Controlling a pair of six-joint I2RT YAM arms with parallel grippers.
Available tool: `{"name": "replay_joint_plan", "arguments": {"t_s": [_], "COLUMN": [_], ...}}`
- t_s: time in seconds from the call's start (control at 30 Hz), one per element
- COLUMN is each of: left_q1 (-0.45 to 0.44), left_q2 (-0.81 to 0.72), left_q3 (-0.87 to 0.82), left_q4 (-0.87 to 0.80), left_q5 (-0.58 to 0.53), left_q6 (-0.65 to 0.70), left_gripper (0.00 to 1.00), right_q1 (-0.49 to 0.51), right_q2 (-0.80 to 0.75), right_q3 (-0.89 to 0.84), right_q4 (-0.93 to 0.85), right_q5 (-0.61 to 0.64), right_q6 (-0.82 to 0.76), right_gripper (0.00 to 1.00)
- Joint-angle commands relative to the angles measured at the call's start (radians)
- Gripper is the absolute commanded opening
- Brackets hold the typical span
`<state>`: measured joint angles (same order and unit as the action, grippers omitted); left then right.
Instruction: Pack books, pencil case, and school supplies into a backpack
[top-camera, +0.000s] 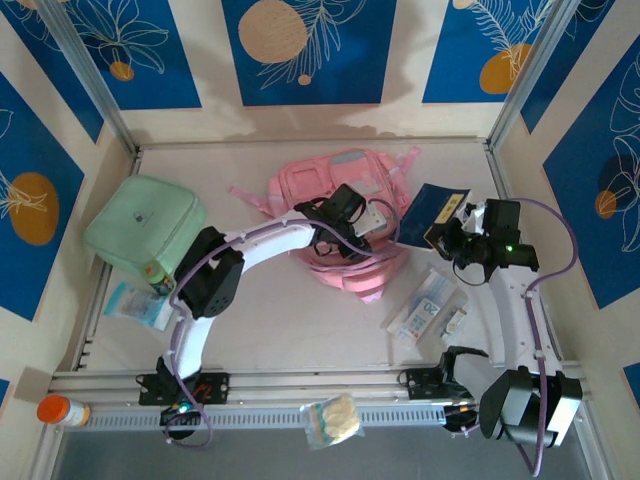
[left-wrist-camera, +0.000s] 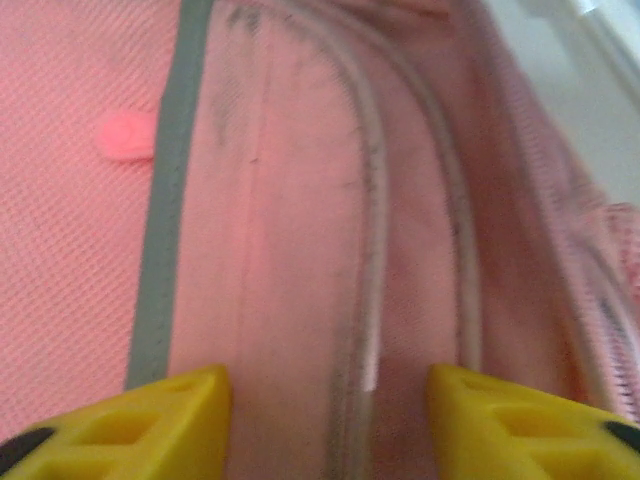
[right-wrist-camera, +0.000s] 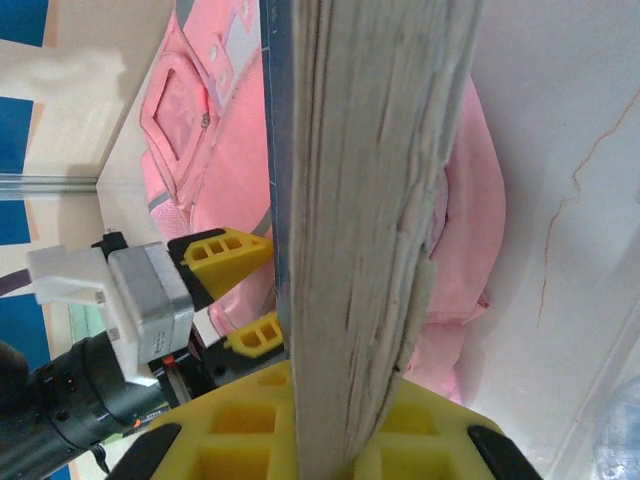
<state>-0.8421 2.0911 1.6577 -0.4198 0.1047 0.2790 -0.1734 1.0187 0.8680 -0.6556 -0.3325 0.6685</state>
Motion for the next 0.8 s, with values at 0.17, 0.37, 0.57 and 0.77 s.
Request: {"name": "replay_joint_plan", "arguments": {"t_s": [0.17, 0.37, 0.57, 0.77], "left_q1": [0.004, 0.009, 0.05, 0.065], "left_q2": [-0.012, -0.051, -0.184, -0.39], "left_q3": [0.015, 0.011, -0.065, -0.238], "left_q4": [0.012, -0.007, -0.047, -0.036], "left_q5": [-0.159, -0.186, -0.18, -0.236], "left_q6": [0.01, -0.015, -0.171, -0.261], "left_gripper": [0.09, 0.0, 0.0, 0.0], "right_q1": [-0.016, -0.017, -0.006, 0.004], "right_q2": [-0.029, -0.027, -0.026, 0.005], "right_q3": [-0.002, 0.018, 0.025, 0.082], "right_q4": [0.004, -0.017, -0.012, -0.078], "right_q5": [-0.041, -0.045, -0.088, -0.1], "right_q6": [-0.04, -0.052, -0.055, -0.092], "right_gripper": [0.0, 0.0, 0.0, 0.0]}}
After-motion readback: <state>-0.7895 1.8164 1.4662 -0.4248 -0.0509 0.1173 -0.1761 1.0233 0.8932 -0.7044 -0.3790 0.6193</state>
